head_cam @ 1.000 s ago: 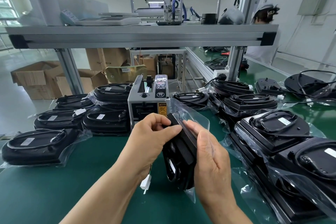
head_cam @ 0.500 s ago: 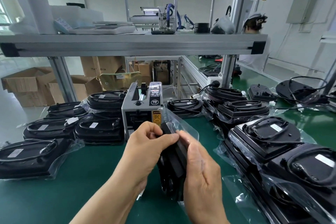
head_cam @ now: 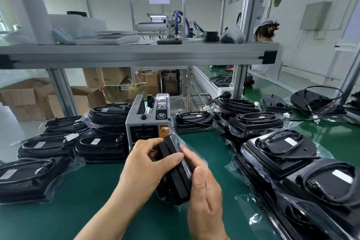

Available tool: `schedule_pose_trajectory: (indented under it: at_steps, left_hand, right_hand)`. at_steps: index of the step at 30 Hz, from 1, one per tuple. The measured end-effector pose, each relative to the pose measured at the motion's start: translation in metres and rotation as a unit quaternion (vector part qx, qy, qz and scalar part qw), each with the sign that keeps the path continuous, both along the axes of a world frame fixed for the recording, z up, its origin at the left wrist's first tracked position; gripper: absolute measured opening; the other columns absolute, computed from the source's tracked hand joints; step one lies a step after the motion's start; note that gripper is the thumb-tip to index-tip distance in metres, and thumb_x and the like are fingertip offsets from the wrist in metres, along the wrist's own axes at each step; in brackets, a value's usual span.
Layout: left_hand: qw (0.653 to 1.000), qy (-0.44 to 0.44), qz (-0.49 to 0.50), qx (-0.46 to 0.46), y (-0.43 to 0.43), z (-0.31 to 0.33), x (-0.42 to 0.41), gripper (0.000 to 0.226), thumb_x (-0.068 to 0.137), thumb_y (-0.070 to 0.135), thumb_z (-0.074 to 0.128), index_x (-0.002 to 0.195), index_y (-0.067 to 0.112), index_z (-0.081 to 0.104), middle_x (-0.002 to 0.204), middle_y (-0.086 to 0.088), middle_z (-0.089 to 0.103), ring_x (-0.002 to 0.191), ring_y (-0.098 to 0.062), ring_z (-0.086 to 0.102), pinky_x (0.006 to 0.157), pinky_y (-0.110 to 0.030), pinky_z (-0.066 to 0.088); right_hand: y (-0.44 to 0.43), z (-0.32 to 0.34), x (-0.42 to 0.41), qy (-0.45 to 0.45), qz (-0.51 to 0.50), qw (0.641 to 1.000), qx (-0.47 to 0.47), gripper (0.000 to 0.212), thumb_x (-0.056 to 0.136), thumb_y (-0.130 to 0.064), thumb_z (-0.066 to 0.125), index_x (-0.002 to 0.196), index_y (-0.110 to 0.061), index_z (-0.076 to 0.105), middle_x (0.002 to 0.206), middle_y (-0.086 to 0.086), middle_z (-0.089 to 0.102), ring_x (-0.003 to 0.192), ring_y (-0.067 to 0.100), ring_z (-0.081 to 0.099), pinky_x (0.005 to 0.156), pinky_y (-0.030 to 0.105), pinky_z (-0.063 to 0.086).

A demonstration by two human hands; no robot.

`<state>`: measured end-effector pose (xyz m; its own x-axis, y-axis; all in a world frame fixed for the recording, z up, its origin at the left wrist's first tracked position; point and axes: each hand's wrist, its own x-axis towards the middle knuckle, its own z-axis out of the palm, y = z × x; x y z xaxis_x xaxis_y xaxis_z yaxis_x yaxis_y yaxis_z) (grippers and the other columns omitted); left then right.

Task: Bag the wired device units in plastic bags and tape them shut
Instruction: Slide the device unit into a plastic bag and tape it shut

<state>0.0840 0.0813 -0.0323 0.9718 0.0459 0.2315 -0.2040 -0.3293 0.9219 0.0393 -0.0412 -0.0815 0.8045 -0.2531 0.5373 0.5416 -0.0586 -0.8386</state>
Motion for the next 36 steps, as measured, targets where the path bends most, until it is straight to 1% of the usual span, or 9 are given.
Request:
schedule_pose_trajectory:
  at_steps: [4,8,12,15,19,21,25,28,36]
  left_hand:
    - [0.999,-0.032,-0.027,0.008,0.007,-0.003,-0.001,0.071,0.044,0.068,0.074,0.108,0.038,0.07,0.104,0.026,0.06,0.095,0.006,0.06,0.085,-0.025,0.049]
    - [0.997,-0.053,-0.057,0.016,0.013,-0.012,-0.007,0.059,0.047,0.07,0.074,0.103,0.052,0.067,0.112,0.024,0.06,0.099,0.003,0.061,0.085,-0.026,0.048]
    - [0.992,-0.083,-0.081,0.045,0.013,-0.017,-0.014,0.061,0.051,0.076,0.073,0.108,0.059,0.062,0.116,0.022,0.059,0.103,0.002,0.06,0.084,-0.024,0.046]
    - [0.986,-0.125,-0.084,0.074,0.009,-0.022,-0.02,0.059,0.054,0.064,0.072,0.112,0.06,0.06,0.115,0.021,0.059,0.106,0.001,0.059,0.084,-0.02,0.044]
    - [0.981,-0.159,-0.071,0.086,0.008,-0.03,-0.026,0.058,0.052,0.065,0.076,0.108,0.052,0.068,0.113,0.017,0.06,0.103,-0.003,0.061,0.084,-0.022,0.047]
    - [0.975,-0.187,-0.067,0.098,0.008,-0.032,-0.028,0.061,0.055,0.066,0.075,0.113,0.046,0.069,0.111,0.017,0.058,0.102,-0.003,0.06,0.084,-0.012,0.045]
    - [0.964,-0.227,-0.073,0.121,0.009,-0.043,-0.03,0.063,0.061,0.046,0.08,0.12,0.027,0.069,0.113,0.02,0.055,0.111,-0.004,0.057,0.09,-0.004,0.039]
    - [0.953,-0.254,-0.076,0.145,0.01,-0.053,-0.03,0.059,0.067,0.032,0.078,0.124,0.019,0.069,0.117,0.023,0.052,0.112,-0.008,0.057,0.093,-0.01,0.042]
    - [0.945,-0.276,-0.044,0.168,0.011,-0.071,-0.034,0.051,0.069,0.029,0.074,0.118,0.012,0.071,0.114,0.008,0.059,0.103,-0.011,0.061,0.084,-0.022,0.051]
  right_hand:
    - [-0.006,-0.005,-0.01,0.023,0.048,0.998,-0.041,0.051,0.09,-0.023,0.058,0.141,-0.028,0.053,0.139,-0.015,0.06,0.128,0.01,0.057,0.102,0.028,0.05]
    - [-0.014,0.002,-0.03,0.098,0.072,0.991,-0.06,0.07,0.065,-0.032,0.068,0.132,-0.05,0.058,0.127,-0.023,0.065,0.115,0.001,0.065,0.09,0.017,0.054]
    - [-0.028,0.026,-0.029,0.169,0.024,0.983,-0.063,0.069,0.074,-0.03,0.08,0.134,-0.045,0.052,0.13,-0.032,0.059,0.123,-0.013,0.051,0.106,0.015,0.042]
    - [-0.026,0.044,-0.028,0.22,0.055,0.968,-0.109,0.076,0.076,-0.041,0.077,0.145,-0.039,0.045,0.135,-0.027,0.056,0.125,-0.01,0.05,0.109,0.021,0.041]
    - [-0.011,0.051,-0.036,0.237,0.041,0.963,-0.121,0.099,0.051,-0.064,0.061,0.146,-0.041,0.042,0.126,-0.026,0.062,0.114,-0.013,0.056,0.1,0.013,0.046]
    - [-0.004,0.052,-0.038,0.252,0.025,0.96,-0.118,0.105,0.047,-0.064,0.059,0.148,-0.043,0.037,0.132,-0.027,0.057,0.118,-0.012,0.054,0.101,0.014,0.045]
    - [-0.001,0.043,-0.034,0.261,-0.013,0.959,-0.112,0.08,0.073,-0.046,0.071,0.147,-0.04,0.04,0.132,-0.02,0.058,0.102,-0.014,0.059,0.09,0.004,0.043]
    - [0.001,0.028,-0.03,0.243,-0.028,0.964,-0.108,0.057,0.09,-0.029,0.064,0.144,-0.039,0.046,0.131,-0.017,0.061,0.11,-0.009,0.058,0.087,0.003,0.043]
    - [0.014,-0.012,-0.026,0.158,-0.058,0.982,-0.091,0.047,0.092,-0.006,0.064,0.122,-0.041,0.062,0.131,-0.034,0.058,0.125,-0.012,0.051,0.103,0.018,0.046]
